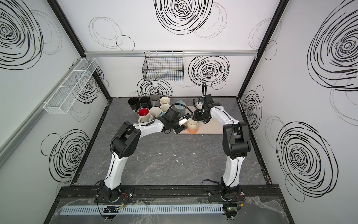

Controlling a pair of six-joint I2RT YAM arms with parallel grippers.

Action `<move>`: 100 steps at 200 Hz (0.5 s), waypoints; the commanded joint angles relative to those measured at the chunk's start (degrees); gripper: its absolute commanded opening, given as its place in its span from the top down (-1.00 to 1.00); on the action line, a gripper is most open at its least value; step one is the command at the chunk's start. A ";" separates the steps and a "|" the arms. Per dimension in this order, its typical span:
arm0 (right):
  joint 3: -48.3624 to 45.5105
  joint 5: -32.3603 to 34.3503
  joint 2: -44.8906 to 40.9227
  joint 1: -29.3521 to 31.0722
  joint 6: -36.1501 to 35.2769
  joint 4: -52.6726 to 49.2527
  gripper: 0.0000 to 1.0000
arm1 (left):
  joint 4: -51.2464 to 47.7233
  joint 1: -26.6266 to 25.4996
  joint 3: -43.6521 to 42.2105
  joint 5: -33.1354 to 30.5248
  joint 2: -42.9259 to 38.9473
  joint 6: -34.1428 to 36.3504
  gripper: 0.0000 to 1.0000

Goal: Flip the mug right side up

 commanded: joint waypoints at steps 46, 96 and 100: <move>-3.76 -0.22 -8.10 -0.49 4.81 5.22 -0.04 | 4.56 -0.10 -1.19 2.86 -1.69 -3.30 0.94; -16.81 -0.84 -22.66 -3.21 14.66 16.80 -0.09 | 17.37 0.37 -8.48 7.51 -7.75 -15.63 1.00; -18.35 -1.20 -23.96 -3.46 15.53 18.10 -0.09 | 18.38 0.44 -9.01 7.75 -8.29 -16.84 1.00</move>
